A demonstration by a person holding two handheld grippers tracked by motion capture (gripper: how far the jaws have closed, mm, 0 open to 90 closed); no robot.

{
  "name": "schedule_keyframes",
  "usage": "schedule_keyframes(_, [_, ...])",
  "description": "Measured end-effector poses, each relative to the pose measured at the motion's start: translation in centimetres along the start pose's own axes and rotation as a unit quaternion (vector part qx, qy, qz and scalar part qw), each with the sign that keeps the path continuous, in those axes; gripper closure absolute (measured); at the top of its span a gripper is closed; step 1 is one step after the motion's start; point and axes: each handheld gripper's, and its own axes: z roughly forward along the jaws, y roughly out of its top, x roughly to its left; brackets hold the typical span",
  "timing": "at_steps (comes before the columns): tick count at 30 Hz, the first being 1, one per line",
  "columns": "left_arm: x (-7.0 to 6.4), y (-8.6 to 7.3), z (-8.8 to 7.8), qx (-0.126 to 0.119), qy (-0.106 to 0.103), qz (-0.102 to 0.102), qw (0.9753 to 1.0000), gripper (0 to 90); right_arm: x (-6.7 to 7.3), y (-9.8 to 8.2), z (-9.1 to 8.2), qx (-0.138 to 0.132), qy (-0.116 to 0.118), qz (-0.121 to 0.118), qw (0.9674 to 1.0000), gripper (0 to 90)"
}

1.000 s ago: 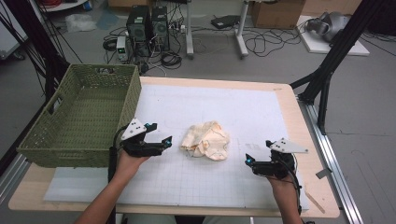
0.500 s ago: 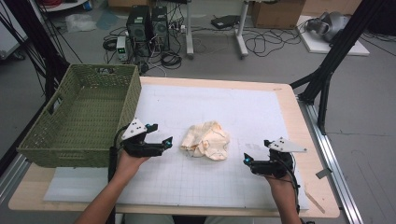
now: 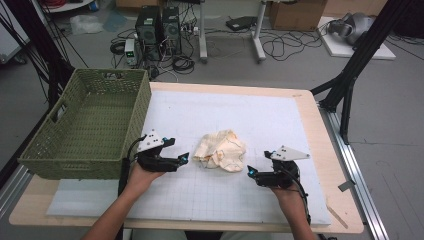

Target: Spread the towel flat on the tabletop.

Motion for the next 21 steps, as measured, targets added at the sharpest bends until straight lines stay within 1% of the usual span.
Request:
schedule_keyframes(1, [-0.1, -0.1, 0.1, 0.004, -0.007, 0.004, 1.0, 24.4, 0.1, 0.0, 0.5, 0.007, 0.007, 0.001, 1.0, 19.9])
schedule_keyframes(2, [-0.2, -0.1, 0.1, 0.006, -0.009, 0.004, 0.9999, 25.3, 0.3, 0.0, 1.1, 0.017, 0.014, -0.001, 0.9998, 22.3])
schedule_keyframes(3, [-0.2, -0.1, 0.1, 0.006, -0.009, 0.004, 0.9999, 26.1, 0.3, 0.0, 1.1, 0.017, 0.014, -0.001, 0.9998, 22.3])
schedule_keyframes(4, [-0.2, -0.1, 0.2, 0.011, -0.013, 0.008, 0.9998, 26.9, 0.8, 0.1, 2.2, 0.036, 0.029, -0.008, 0.9989, 27.3])
schedule_keyframes(5, [-0.2, -0.1, 0.2, 0.011, -0.013, 0.008, 0.9998, 27.4, 1.0, 0.2, 2.7, 0.041, 0.032, -0.016, 0.9985, 28.4])
schedule_keyframes(7, [-0.2, -0.2, 0.2, 0.013, -0.016, 0.007, 0.9998, 29.4, 1.5, 0.5, 3.5, 0.05, 0.031, -0.022, 0.998, 33.5])
schedule_keyframes(8, [-0.2, -0.2, 0.2, 0.012, -0.017, 0.005, 0.9998, 29.4, 1.7, 0.5, 3.9, 0.053, 0.03, -0.029, 0.9977, 35.9])
schedule_keyframes(9, [-0.1, -0.2, 0.2, 0.012, -0.016, 0.004, 0.9998, 29.4, 1.9, 0.7, 4.3, 0.057, 0.028, -0.029, 0.9975, 40.0])
schedule_keyframes(10, [-0.1, -0.2, 0.2, 0.013, -0.014, 0.003, 0.9998, 29.4, 2.0, 0.7, 4.7, 0.063, 0.026, -0.033, 0.9971, 46.1])
schedule_keyframes(11, [0.0, -0.2, 0.2, 0.012, -0.014, 0.0, 0.9998, 29.4, 2.1, 0.7, 5.1, 0.074, 0.022, -0.038, 0.9963, 50.9])
schedule_keyframes(12, [0.1, -0.2, 0.2, 0.012, -0.012, -0.001, 0.9999, 29.5, 2.2, 0.7, 5.5, 0.088, 0.019, -0.042, 0.9951, 58.0])
schedule_keyframes(13, [0.1, -0.2, 0.2, 0.012, -0.013, -0.003, 0.9998, 29.5, 2.2, 0.7, 5.6, 0.083, 0.029, -0.041, 0.9952, 68.4])
schedule_keyframes(14, [0.1, -0.3, 0.2, 0.012, -0.013, -0.003, 0.9998, 29.8, 2.4, 0.8, 5.5, 0.085, 0.029, -0.047, 0.9949, 74.7])
schedule_keyframes(15, [0.1, -0.3, 0.2, 0.012, -0.013, -0.003, 0.9998, 30.4, 2.4, 0.8, 5.5, 0.085, 0.029, -0.047, 0.9949, 74.7])
schedule_keyframes(16, [0.1, -0.3, 0.3, 0.013, -0.014, -0.003, 0.9998, 30.4, 2.6, 0.8, 5.4, 0.088, 0.027, -0.055, 0.9942, 80.8])
schedule_keyframes(17, [0.1, -0.3, 0.3, 0.014, -0.016, -0.003, 0.9998, 33.9, 2.7, 0.8, 5.2, 0.092, 0.027, -0.065, 0.9933, 83.4])
schedule_keyframes(19, [0.0, -0.4, 0.5, 0.017, -0.03, 0.0, 0.9994, 43.2, 2.7, 0.7, 4.8, 0.095, 0.019, -0.07, 0.9928, 83.6])
schedule_keyframes(20, [-0.1, -0.4, 0.7, 0.017, -0.034, 0.004, 0.9993, 43.2, 2.7, 0.7, 4.8, 0.095, 0.019, -0.07, 0.9928, 83.6])
schedule_keyframes(21, [-0.3, -0.4, 1.3, 0.024, -0.037, 0.014, 0.999, 44.6, 2.3, 0.7, 3.9, 0.089, 0.018, -0.061, 0.994, 83.6])
